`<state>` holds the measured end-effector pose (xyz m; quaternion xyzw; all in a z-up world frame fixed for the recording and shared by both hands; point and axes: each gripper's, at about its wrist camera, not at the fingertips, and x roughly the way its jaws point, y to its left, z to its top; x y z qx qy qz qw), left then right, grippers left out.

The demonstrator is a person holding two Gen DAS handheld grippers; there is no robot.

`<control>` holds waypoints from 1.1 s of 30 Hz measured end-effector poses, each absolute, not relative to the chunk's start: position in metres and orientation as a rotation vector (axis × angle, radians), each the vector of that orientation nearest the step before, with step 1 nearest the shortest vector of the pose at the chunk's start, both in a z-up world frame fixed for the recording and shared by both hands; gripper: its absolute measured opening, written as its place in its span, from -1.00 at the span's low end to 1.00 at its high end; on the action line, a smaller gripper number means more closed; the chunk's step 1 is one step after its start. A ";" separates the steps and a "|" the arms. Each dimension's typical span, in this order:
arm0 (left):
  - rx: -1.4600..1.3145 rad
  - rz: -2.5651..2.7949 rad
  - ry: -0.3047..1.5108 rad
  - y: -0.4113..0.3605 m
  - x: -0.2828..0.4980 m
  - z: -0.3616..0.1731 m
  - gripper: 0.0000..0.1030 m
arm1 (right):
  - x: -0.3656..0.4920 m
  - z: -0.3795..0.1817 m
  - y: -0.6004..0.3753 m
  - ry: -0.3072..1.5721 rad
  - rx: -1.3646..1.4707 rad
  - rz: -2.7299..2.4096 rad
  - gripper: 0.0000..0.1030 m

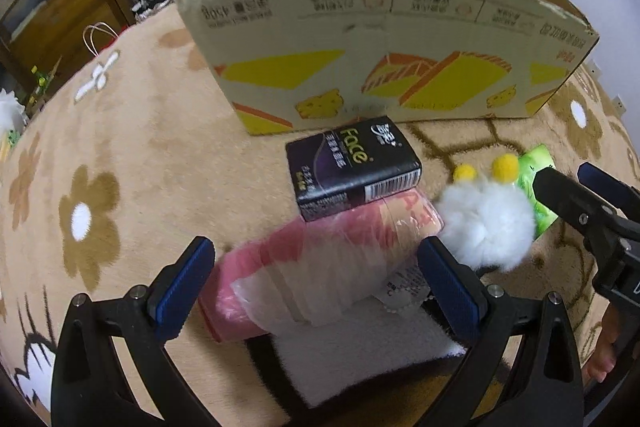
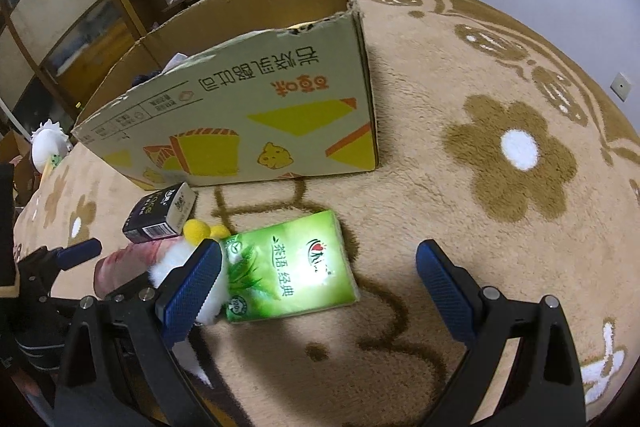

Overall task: Organize soft objects
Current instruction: 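Withdraw both tools toward the pink towel roll and tissue packs, then grasp the pink towel roll with the left tool while the right tool grasps the green tissue pack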

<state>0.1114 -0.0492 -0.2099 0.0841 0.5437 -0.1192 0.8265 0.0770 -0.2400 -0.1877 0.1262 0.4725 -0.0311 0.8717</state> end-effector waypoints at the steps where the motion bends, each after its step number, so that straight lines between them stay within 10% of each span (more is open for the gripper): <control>1: 0.179 -0.255 1.157 -0.050 0.111 -0.212 0.96 | 0.077 -0.188 -0.240 0.987 0.264 -0.067 0.98; 33: 0.180 -0.239 1.130 -0.047 0.111 -0.227 0.94 | 0.086 -0.210 -0.220 1.087 0.176 0.000 0.98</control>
